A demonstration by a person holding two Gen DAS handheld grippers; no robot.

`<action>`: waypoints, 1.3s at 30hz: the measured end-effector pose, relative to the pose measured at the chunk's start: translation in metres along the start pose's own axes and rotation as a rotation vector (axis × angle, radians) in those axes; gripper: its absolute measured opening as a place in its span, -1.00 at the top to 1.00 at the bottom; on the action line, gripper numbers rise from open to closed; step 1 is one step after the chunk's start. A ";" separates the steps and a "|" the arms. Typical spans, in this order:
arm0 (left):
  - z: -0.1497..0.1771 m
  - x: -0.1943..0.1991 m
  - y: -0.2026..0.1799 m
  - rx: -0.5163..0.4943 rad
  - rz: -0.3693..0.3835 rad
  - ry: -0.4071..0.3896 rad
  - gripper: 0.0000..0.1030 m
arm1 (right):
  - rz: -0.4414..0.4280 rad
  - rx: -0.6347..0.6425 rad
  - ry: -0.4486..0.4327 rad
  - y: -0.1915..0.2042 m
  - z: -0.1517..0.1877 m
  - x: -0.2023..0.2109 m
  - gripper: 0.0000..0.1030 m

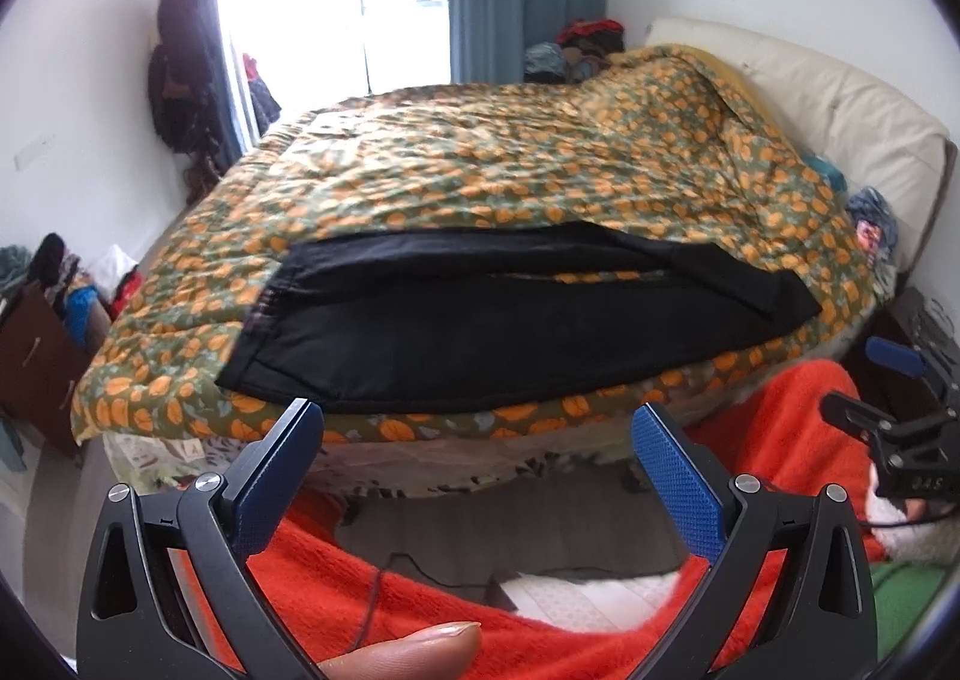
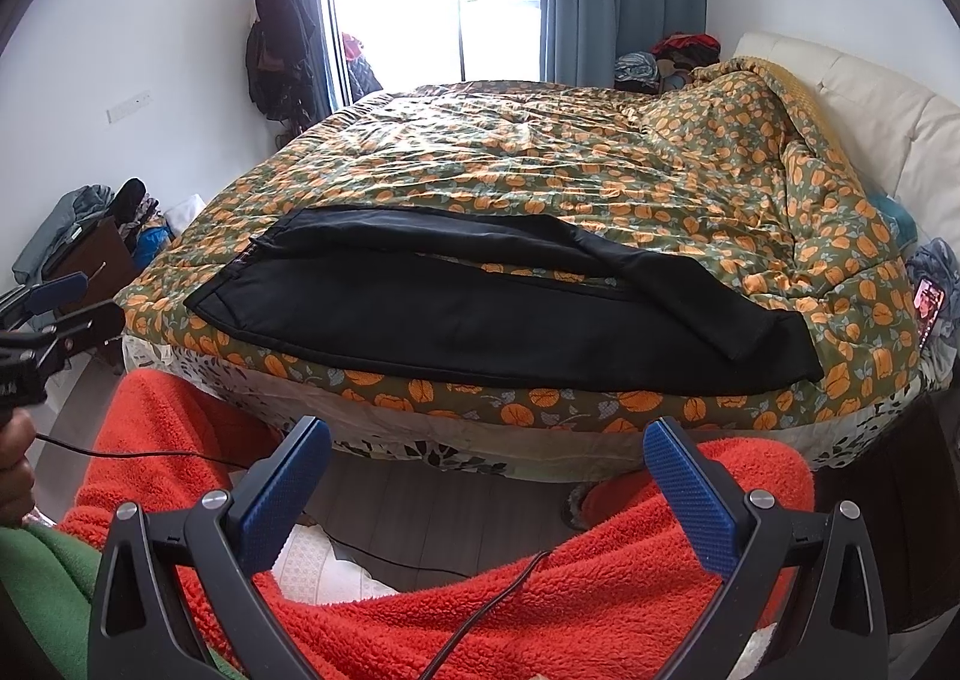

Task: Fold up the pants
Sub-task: 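Move both tools toward the black pants on the quilt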

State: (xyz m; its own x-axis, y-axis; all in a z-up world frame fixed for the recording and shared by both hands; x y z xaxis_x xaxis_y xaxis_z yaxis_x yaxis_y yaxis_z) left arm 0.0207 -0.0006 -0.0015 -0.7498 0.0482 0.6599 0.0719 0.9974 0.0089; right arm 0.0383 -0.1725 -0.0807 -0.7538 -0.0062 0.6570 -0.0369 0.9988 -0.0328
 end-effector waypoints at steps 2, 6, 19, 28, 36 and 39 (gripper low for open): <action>-0.014 -0.004 0.012 0.028 -0.074 -0.062 -1.00 | -0.021 -0.010 -0.019 -0.003 -0.004 0.000 -1.00; -0.051 -0.023 0.032 0.073 -0.170 -0.163 -1.00 | -0.105 -0.087 -0.064 -0.024 -0.020 -0.008 -1.00; -0.063 -0.107 0.013 0.149 -0.077 0.100 -0.99 | 0.148 -0.076 0.204 -0.217 -0.043 -0.179 -0.97; -0.061 -0.126 0.025 0.173 -0.122 0.160 -0.99 | 0.297 0.155 0.372 -0.262 -0.044 -0.303 0.64; -0.054 -0.177 0.044 0.188 -0.189 0.263 -0.98 | 0.398 0.087 -0.065 -0.257 -0.103 -0.200 0.92; -0.083 -0.212 0.038 0.241 -0.064 0.292 -0.98 | 0.404 0.127 -0.188 -0.237 -0.122 -0.165 0.93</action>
State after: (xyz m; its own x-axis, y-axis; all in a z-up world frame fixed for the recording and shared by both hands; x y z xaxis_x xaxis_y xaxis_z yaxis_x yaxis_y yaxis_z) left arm 0.2370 0.0225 -0.0787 -0.5267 0.0022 0.8500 -0.1520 0.9836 -0.0968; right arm 0.2511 -0.4017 -0.0895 -0.8295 0.3622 0.4252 0.2132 0.9089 -0.3583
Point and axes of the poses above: each gripper's, at about its wrist camera, not at the fingertips, and x roughly against the way its jaws point, y to its left, z to its underside, the point moved 2 cm from there along -x, roughly the way its jaws point, and after that the axes turned 1 degree about x, right-handed, at the moved point
